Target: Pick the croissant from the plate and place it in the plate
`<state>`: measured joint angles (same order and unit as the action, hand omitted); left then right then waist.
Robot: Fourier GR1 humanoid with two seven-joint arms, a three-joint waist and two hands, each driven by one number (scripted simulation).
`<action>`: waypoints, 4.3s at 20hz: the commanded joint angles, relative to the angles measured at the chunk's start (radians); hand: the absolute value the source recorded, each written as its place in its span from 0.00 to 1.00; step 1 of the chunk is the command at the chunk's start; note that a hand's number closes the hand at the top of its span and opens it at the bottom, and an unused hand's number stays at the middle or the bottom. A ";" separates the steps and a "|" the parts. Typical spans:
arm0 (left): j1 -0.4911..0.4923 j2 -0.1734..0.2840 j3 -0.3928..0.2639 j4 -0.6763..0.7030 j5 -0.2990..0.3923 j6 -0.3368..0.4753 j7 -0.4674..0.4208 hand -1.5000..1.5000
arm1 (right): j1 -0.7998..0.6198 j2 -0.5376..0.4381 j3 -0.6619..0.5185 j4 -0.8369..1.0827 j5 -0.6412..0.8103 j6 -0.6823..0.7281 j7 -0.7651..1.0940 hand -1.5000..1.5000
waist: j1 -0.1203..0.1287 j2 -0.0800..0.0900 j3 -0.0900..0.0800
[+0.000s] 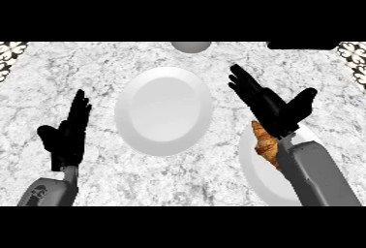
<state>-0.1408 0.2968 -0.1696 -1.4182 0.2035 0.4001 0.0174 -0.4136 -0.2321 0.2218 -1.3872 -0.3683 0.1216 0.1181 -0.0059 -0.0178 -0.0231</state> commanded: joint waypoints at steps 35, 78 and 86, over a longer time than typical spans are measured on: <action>-0.108 0.184 0.082 -0.196 0.036 -0.283 0.090 0.50 | 0.199 -0.444 0.268 -0.549 0.887 0.043 0.284 0.00 | -0.010 0.004 0.018; -0.163 0.023 0.215 -0.153 -0.110 -0.419 0.101 0.50 | 0.104 -0.147 0.222 0.016 1.344 0.355 0.360 0.00 | 0.008 0.019 0.023; -0.165 0.023 0.233 -0.119 -0.128 -0.429 0.063 0.50 | 0.046 -0.152 0.204 0.013 1.424 0.106 0.175 1.00 | 0.006 0.020 0.023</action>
<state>-0.2654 0.3232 0.0485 -1.6078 0.0913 -0.0260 0.1095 -0.3172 -0.3832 0.4354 -1.3970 1.0142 0.2921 0.3571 0.0023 -0.0032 -0.0046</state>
